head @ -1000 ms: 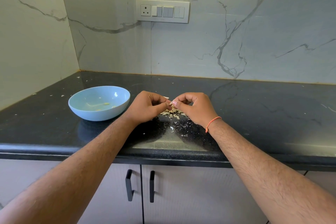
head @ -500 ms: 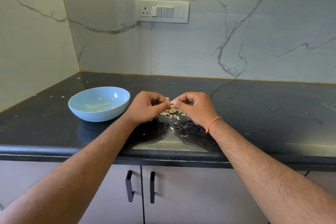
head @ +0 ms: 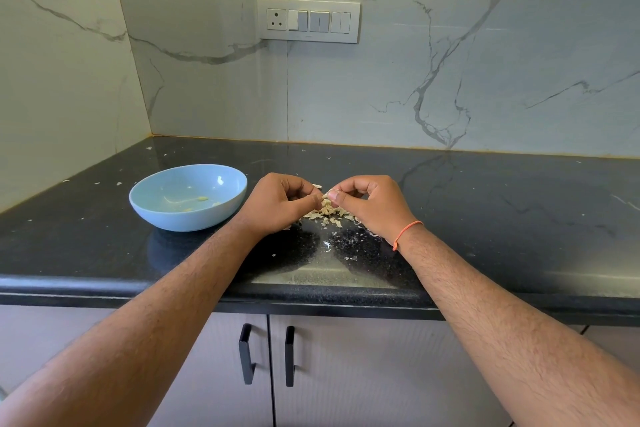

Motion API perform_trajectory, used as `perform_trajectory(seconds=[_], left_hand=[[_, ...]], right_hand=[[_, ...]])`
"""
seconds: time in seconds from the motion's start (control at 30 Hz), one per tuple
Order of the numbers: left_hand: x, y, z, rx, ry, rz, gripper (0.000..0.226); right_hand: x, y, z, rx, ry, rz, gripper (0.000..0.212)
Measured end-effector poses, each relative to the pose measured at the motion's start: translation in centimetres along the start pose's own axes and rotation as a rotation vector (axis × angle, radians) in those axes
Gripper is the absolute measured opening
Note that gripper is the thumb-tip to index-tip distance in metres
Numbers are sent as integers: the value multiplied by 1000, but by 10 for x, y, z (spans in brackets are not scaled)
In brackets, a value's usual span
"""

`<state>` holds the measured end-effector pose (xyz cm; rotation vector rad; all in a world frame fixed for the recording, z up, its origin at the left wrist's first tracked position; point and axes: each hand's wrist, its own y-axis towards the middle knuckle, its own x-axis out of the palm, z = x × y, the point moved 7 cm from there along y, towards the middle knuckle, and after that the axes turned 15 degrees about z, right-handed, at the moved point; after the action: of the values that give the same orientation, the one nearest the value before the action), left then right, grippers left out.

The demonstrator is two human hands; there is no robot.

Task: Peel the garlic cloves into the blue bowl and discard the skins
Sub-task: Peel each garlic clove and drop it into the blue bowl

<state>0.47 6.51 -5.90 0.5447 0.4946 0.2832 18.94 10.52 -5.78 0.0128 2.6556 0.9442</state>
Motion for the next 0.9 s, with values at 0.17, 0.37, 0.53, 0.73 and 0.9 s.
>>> perform_trajectory(seconds=[0.17, 0.37, 0.53, 0.73, 0.9], left_hand=[[0, 1, -1, -6, -1, 0, 11], [1, 0, 1, -22, -40, 8, 11], [0, -1, 2, -24, -29, 17, 10], [2, -3, 2, -30, 18, 3, 8], [2, -2, 3, -12, 23, 0, 11]], right_hand=[[1, 0, 2, 13, 2, -10, 7], [-1, 0, -2, 0, -4, 21, 7], [-2, -2, -4, -9, -38, 39, 9], [-3, -4, -9, -36, -71, 38, 7], [-2, -4, -7, -14, -76, 14, 10]])
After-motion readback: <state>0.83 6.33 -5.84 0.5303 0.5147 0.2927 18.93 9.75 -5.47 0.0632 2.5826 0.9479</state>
